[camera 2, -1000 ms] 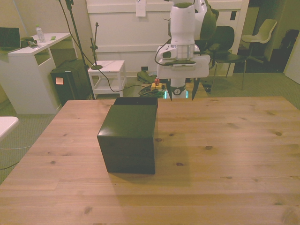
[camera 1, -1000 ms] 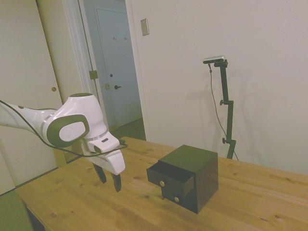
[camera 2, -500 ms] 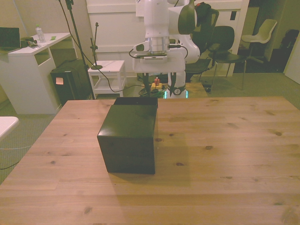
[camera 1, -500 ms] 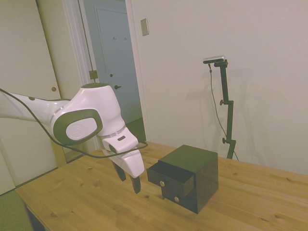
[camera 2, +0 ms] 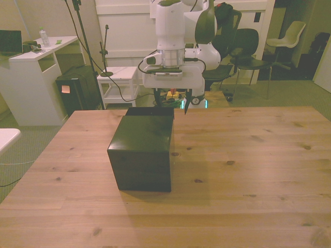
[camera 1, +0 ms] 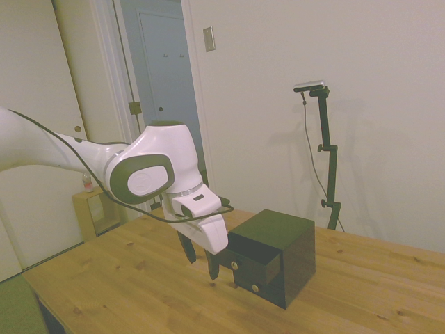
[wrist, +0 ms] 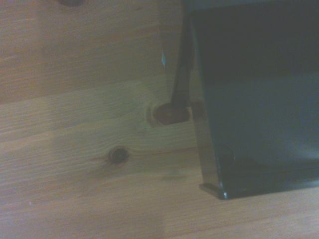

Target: Close the top drawer

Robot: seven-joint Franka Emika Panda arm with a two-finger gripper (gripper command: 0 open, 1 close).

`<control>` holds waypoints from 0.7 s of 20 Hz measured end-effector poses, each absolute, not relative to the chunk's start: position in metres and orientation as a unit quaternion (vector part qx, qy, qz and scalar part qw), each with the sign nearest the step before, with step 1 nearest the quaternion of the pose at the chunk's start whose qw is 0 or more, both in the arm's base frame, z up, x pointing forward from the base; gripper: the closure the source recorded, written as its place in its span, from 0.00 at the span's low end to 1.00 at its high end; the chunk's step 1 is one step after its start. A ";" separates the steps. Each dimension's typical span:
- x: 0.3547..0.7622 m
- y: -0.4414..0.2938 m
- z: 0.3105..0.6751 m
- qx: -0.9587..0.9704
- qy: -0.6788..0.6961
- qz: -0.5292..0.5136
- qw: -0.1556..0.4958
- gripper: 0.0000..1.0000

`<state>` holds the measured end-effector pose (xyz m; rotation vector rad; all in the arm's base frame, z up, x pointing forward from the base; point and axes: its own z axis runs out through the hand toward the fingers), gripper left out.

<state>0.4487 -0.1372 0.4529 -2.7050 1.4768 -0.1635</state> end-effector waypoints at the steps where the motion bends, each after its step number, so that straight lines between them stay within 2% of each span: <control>1: 0.450 -0.136 0.452 -0.876 0.478 -0.052 0.026 1.00; 14: 0.465 -0.135 0.455 -0.874 0.483 -0.052 0.022 1.00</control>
